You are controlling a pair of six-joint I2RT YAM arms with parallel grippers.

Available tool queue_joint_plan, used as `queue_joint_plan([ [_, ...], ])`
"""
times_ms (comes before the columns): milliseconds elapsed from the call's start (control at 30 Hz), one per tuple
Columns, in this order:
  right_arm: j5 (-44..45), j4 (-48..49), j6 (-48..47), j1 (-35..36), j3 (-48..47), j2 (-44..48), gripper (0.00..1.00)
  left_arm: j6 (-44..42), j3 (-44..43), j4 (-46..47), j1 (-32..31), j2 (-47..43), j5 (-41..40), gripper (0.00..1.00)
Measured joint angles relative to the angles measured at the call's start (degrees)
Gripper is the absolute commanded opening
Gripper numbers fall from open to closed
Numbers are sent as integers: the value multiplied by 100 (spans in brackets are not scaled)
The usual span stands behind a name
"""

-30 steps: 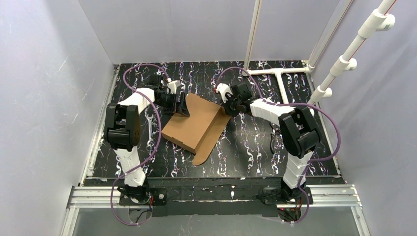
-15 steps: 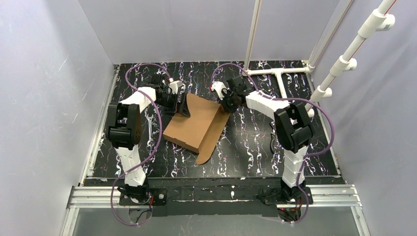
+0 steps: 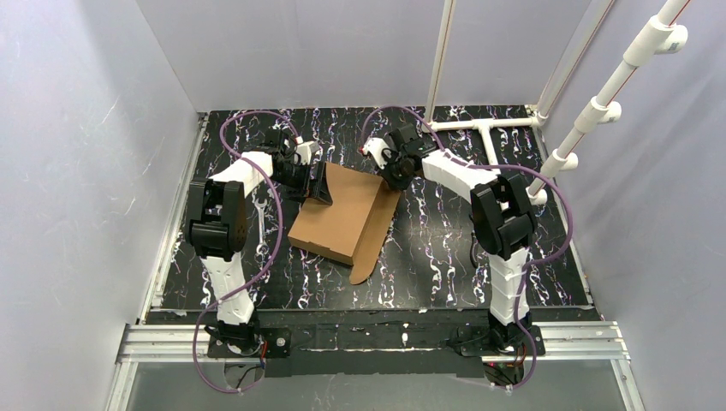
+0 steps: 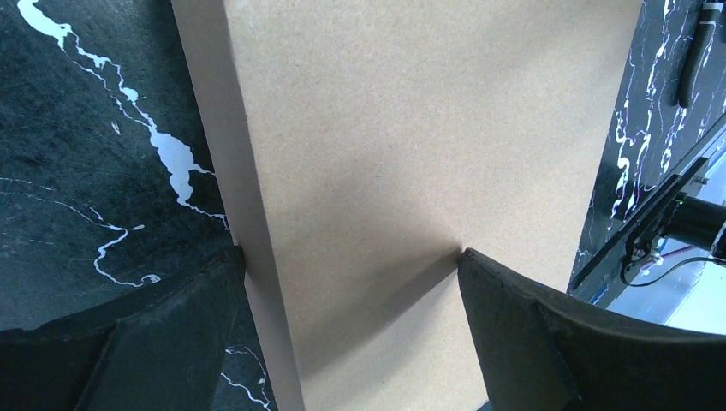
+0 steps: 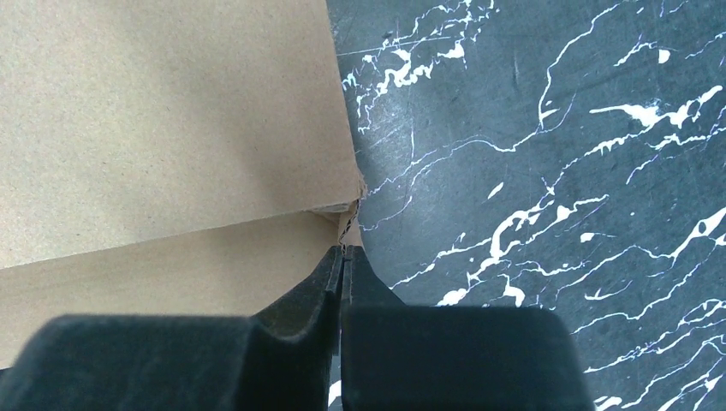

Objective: Fold the paper box
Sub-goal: Close the paper box at the center of the board.

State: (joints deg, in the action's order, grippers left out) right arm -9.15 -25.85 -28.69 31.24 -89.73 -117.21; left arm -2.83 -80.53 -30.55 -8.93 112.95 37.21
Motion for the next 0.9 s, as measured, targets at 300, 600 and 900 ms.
queue_joint_plan([
  [300,-4,-125,-92,28,-166,-103,25,385,-9,83,-57,-28,-227,98],
  [600,-157,-111,-144,66,-107,-79,49,1084,-9,483,-66,-358,-564,98],
  [900,-385,-273,-367,-2,173,243,81,1408,280,796,11,-935,-1099,98],
])
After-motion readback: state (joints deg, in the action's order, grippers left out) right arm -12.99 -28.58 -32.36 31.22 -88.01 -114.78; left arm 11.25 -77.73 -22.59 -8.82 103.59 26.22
